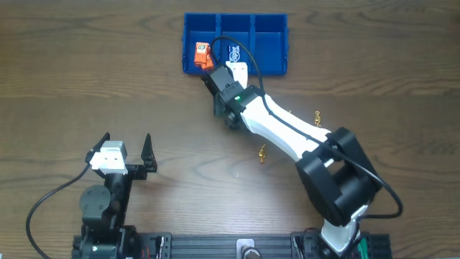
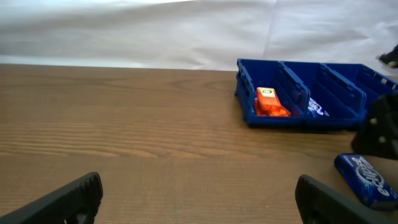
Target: Sort Candies Into Trays
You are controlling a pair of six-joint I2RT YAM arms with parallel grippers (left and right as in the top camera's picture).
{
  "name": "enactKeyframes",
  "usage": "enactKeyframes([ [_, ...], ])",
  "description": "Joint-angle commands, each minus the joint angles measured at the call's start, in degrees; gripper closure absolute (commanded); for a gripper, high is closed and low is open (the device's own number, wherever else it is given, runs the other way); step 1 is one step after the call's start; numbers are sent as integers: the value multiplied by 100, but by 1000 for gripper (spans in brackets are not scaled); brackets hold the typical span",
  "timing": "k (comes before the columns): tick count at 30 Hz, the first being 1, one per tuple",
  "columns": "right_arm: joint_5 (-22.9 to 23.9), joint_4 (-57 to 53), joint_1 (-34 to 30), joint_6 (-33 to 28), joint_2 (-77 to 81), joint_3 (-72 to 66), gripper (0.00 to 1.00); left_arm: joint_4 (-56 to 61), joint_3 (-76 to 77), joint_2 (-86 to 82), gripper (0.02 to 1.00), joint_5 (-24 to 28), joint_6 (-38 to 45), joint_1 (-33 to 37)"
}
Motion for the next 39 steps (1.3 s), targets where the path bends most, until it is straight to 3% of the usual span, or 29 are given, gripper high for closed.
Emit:
enactKeyframes([
  [1, -151, 208, -39, 223, 494, 7, 327, -234, -83, -48, 20, 98, 81, 35],
  [10, -321, 245, -103, 225, 772, 7, 334, -234, -83, -50, 23, 98, 81, 35],
  [16, -361, 221, -103, 225, 811, 7, 614, -234, -83, -48, 23, 98, 81, 35],
  [20, -361, 223, -70, 223, 780, 7, 741, -234, -83, -48, 20, 98, 81, 35],
  [25, -210, 85, 74, 170, 63, 7, 761, -234, -83, -48, 20, 98, 81, 35],
  [29, 295, -52, 48, -243, -721, 348, 746, -234, -83, -50, 20, 98, 81, 35],
  [35, 697, -1058, -479, -1038, -411, 2557, 739, -234, -83, -48, 20, 98, 81, 35],
  [39, 726, -1231, -719, -1617, 295, 3936, 735, -234, -83, -50, 20, 98, 81, 35],
])
